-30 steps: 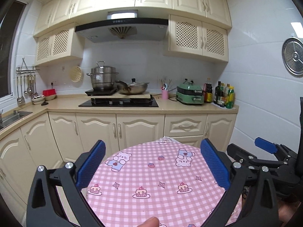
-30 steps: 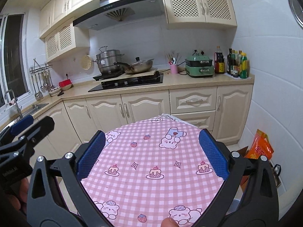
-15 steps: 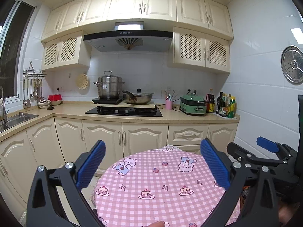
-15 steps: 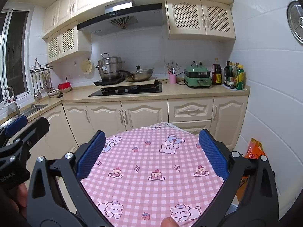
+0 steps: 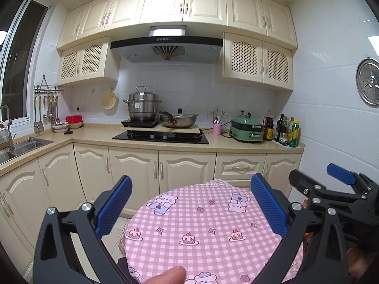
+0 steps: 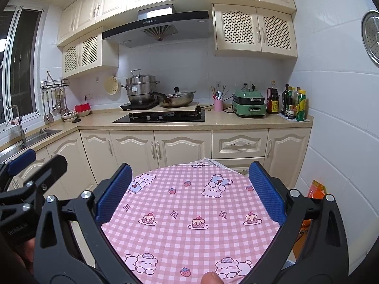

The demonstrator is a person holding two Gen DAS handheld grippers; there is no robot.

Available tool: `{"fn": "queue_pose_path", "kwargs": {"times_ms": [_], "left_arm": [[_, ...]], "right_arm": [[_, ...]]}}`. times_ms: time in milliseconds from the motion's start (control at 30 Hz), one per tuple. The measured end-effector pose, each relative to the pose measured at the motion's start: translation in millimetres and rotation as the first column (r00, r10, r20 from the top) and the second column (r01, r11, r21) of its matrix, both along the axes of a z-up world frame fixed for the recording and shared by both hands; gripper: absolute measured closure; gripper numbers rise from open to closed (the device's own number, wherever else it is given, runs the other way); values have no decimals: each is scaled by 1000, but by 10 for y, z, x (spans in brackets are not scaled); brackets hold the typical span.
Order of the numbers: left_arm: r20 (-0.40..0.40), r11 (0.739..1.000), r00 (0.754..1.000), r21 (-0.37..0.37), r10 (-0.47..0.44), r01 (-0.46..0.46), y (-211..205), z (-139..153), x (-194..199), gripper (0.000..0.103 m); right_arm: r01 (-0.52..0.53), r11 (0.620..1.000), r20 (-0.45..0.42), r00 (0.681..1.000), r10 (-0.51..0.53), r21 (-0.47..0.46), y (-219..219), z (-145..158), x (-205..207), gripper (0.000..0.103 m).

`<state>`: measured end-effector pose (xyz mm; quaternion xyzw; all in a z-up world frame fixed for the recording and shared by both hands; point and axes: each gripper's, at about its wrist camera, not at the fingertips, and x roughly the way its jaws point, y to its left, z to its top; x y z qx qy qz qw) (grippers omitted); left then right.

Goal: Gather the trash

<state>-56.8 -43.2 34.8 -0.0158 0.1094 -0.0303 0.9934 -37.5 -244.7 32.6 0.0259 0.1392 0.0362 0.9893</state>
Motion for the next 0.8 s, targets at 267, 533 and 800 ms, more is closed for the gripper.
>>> {"fn": "queue_pose_path", "kwargs": {"times_ms": [267,533,800], "left_arm": [[7,1000,1000,-4,-18,18,-21,-40,-15,5],[31,1000,999,-4,-10,10,-46,-50,-35,5],[11,1000,1000,-8,0,0,-56,-38,-6,5]], "right_arm": [[-4,1000,2,1000,4,-12,37,3,-25,6],[-3,1000,-3,1000,3,-3,16,-9,-12,6],[-7,1000,-1,1000,7,6,7,-4,-3,6]]}}
